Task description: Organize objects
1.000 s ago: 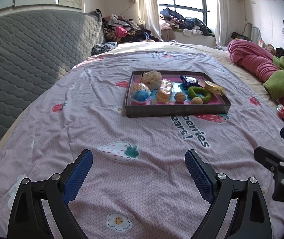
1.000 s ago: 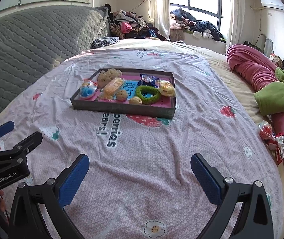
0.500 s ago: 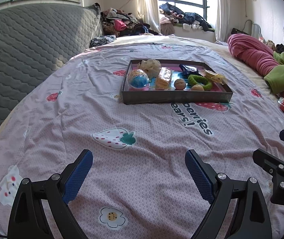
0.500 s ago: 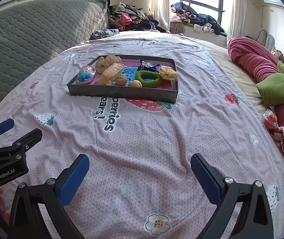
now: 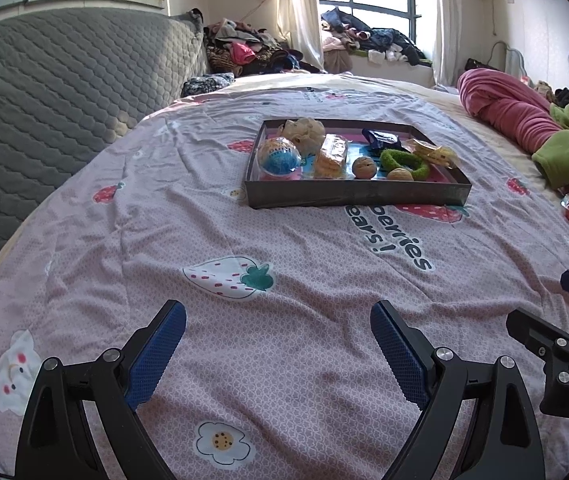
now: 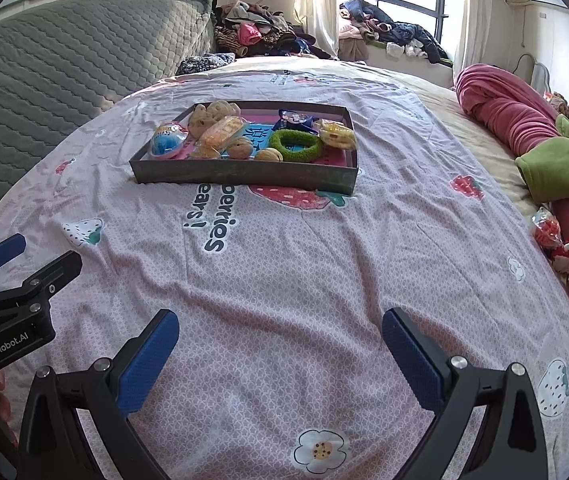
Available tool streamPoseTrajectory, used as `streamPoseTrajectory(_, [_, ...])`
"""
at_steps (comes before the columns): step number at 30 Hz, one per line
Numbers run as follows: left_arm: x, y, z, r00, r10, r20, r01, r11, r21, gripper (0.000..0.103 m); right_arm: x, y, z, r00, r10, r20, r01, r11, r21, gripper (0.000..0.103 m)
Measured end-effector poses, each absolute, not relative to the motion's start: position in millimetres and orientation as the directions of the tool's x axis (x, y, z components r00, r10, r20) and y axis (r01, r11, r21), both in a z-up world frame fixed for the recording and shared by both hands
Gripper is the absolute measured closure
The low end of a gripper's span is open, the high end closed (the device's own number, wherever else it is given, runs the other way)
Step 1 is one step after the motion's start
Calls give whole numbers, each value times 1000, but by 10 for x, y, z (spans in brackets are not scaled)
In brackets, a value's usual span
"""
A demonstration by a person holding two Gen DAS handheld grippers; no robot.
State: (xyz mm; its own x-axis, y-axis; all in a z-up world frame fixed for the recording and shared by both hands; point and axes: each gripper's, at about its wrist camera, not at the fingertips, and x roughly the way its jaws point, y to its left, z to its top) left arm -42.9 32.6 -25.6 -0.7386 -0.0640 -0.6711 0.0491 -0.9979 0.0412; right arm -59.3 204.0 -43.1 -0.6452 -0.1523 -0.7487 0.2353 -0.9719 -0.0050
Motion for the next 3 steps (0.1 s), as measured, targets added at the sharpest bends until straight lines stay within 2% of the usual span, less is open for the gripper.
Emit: streamPoseTrajectory(3, [-424,328,-268,-743,-84,-664,63,-997,55,9,-592,2049,-463,-641,-153,-752,233,-972,-1,0])
